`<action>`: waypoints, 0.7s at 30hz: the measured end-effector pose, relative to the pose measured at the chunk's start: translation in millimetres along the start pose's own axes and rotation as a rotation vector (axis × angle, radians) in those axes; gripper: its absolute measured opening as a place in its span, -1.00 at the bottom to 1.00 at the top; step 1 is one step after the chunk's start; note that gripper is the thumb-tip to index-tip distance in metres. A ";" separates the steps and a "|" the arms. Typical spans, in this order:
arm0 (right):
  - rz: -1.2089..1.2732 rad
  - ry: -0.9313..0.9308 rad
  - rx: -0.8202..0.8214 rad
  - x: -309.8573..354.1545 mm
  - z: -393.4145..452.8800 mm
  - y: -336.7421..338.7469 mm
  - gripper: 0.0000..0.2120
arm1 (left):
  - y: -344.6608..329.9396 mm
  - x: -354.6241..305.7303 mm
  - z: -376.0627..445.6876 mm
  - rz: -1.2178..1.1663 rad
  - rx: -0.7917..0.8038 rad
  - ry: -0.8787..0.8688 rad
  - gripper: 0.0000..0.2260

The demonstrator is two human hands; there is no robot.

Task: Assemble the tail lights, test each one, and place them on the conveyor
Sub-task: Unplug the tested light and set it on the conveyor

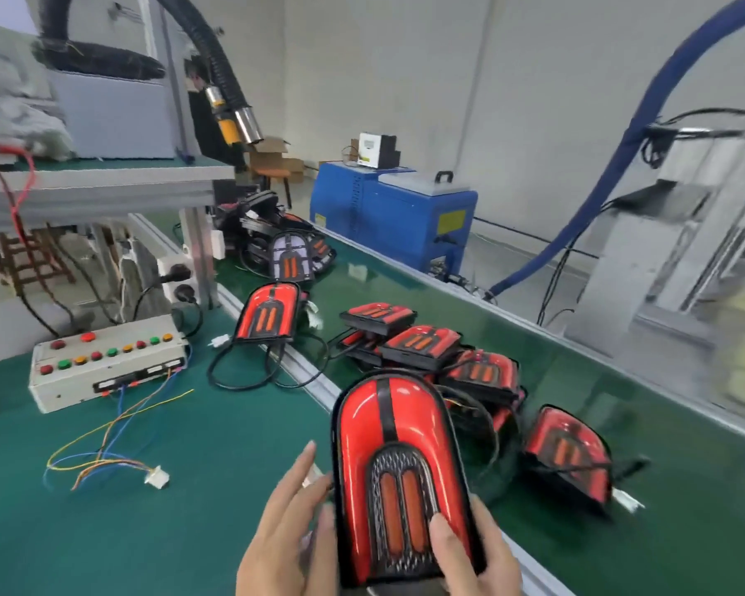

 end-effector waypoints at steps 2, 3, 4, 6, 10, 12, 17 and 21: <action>0.009 0.002 -0.085 1.0 11.1 23.0 -0.67 | -26.6 -14.8 1.9 -0.082 0.103 0.013 -0.74; 0.024 0.009 -0.140 0.5 18.4 37.3 -0.62 | -40.2 -20.5 2.3 -0.100 0.163 0.022 -0.72; 0.052 0.005 -0.206 -1.7 26.5 51.4 -0.62 | -54.0 -26.4 1.8 -0.110 0.234 0.015 -0.68; 0.112 -0.043 -0.313 -7.6 46.0 76.6 -0.74 | -81.5 -39.5 -3.1 -0.133 0.388 -0.032 -0.59; 0.355 -0.159 -0.457 -14.8 87.4 119.0 -0.91 | -117.7 -57.9 -19.3 -0.130 0.606 -0.097 -0.56; 0.351 -0.227 -0.455 -15.3 104.1 130.1 -0.92 | -122.3 -55.9 -26.5 -0.143 0.622 -0.100 -0.59; 0.298 -0.343 -0.433 -19.7 132.4 137.2 -0.90 | -110.0 -38.5 -40.0 -0.088 0.554 -0.138 -0.76; 0.191 -0.420 -0.385 -22.6 151.9 130.2 -0.86 | -98.4 -30.9 -40.1 -0.023 0.531 -0.175 -0.68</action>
Point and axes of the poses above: each hand's wrist, its own z-axis towards the middle knuckle, its own y-axis out of the back of the hand, x = y × z, the point moved 6 cm from there along z, towards the middle knuckle, and after that the axes turned 1 degree about -x, right-handed, at the moved point
